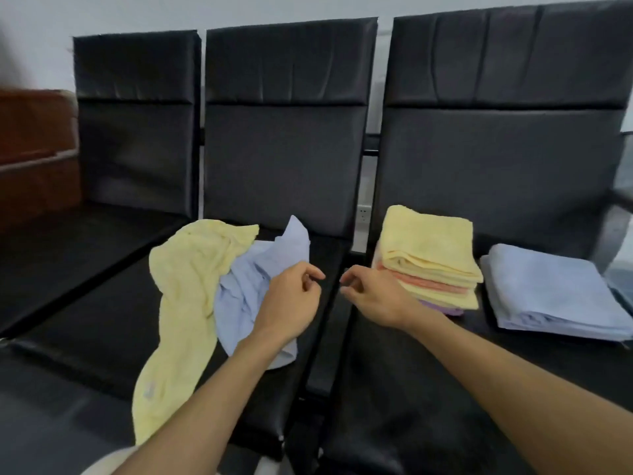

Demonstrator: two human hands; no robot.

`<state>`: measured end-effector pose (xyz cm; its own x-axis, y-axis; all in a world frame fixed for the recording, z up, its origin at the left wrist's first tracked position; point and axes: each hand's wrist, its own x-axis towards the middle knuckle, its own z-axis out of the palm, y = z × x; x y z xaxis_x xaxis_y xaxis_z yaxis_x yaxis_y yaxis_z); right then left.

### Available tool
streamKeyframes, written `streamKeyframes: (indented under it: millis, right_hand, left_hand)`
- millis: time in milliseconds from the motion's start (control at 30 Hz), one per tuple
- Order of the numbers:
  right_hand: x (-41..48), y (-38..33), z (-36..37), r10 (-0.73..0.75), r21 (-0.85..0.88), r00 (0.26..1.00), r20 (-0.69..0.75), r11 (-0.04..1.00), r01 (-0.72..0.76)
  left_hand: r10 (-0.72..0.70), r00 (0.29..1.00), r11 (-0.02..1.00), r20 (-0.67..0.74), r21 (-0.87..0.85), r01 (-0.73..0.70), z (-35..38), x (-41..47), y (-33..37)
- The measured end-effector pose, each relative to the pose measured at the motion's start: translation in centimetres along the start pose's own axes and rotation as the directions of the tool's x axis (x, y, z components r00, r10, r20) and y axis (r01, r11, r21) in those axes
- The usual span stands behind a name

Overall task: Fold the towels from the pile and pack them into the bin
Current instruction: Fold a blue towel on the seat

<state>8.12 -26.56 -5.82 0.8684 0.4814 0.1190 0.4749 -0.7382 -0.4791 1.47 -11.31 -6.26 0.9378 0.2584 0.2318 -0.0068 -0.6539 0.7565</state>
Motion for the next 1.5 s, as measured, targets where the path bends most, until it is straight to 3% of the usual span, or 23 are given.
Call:
streamKeyframes:
  millis: [200,333,467,500,567,633,700,800,867,1000,1067,1167,1200,1300,1433,1500]
  right_hand:
    - [4.7,-2.7,6.4,0.027,-0.004,0.996,0.090,1.000,-0.027]
    - [5.8,-2.6,9.1,0.082,-0.077,0.993,0.085,0.994,-0.075]
    - [5.5,-2.4,8.9,0.075,-0.126,0.997,-0.037,0.989,-0.079]
    - [5.4,-2.2,8.4,0.072,-0.086,0.995,-0.069,0.993,-0.078]
    - [5.1,-2.0,7.3,0.140,0.161,0.980,-0.139,0.980,-0.117]
    - [4.5,-2.2,5.6,0.279,0.508,0.946,-0.166,0.846,-0.160]
    - [4.0,-2.5,3.7,0.378,0.808,0.921,-0.096,0.570,-0.150]
    - [3.3,-2.6,0.7,0.367,0.987,0.930,-0.013,0.155,-0.048]
    - [2.9,-2.2,-1.2,0.387,1.000,0.922,-0.007,0.030,-0.005]
    - [1.2,-1.7,-4.0,0.499,0.999,0.866,0.025,-0.052,0.001]
    - [0.4,-0.6,-4.8,0.516,0.999,0.856,0.039,-0.002,-0.044]
    - [-0.9,1.1,-6.0,0.483,0.963,0.875,0.029,0.220,-0.154]
    - [-1.6,1.6,-6.5,0.490,0.953,0.871,0.043,0.243,-0.183]
    - [-4.0,2.0,-7.6,0.378,0.957,0.917,0.123,0.200,-0.211]
    - [-7.3,4.2,-9.5,0.188,0.888,0.967,0.174,0.395,-0.236]
    - [-8.6,5.2,-10.4,0.144,0.852,0.968,0.206,0.460,-0.250]
  left_hand:
    - [-0.206,0.956,0.915,0.208,0.387,0.113,-3.5,1.3,-4.4]
    - [-0.253,0.938,0.869,0.237,0.482,0.113,-4.5,1.5,-4.9]
    - [-0.275,0.921,0.839,0.275,0.537,0.090,-4.5,1.5,-4.6]
    - [-0.269,0.923,0.834,0.275,0.546,0.080,-4.4,1.3,-4.3]
    - [-0.239,0.937,0.836,0.256,0.545,0.064,-4.0,1.1,-3.6]
    - [-0.219,0.948,0.847,0.230,0.527,0.067,-3.6,1.0,-2.9]
    - [-0.209,0.954,0.865,0.213,0.495,0.079,-3.2,0.8,-2.3]
    - [-0.169,0.966,0.902,0.196,0.426,0.071,-2.7,0.9,-1.6]
    - [-0.148,0.970,0.932,0.193,0.355,0.071,-2.3,1.1,-1.2]
    - [-0.123,0.955,0.946,0.270,0.323,0.030,-1.3,1.2,-0.4]
    - [-0.065,0.944,0.964,0.324,0.265,-0.025,-0.7,0.9,0.6]
    - [0.031,0.915,0.982,0.403,0.159,-0.103,0.2,0.5,2.5]
    - [0.059,0.899,0.986,0.434,0.113,-0.119,0.6,0.5,3.3]
    - [0.104,0.842,0.994,0.529,-0.094,-0.064,1.6,0.3,5.3]
    - [0.232,0.802,0.906,0.550,-0.422,0.028,3.4,-0.3,8.3]
    - [0.280,0.799,0.864,0.533,-0.502,0.033,3.9,-0.7,9.2]
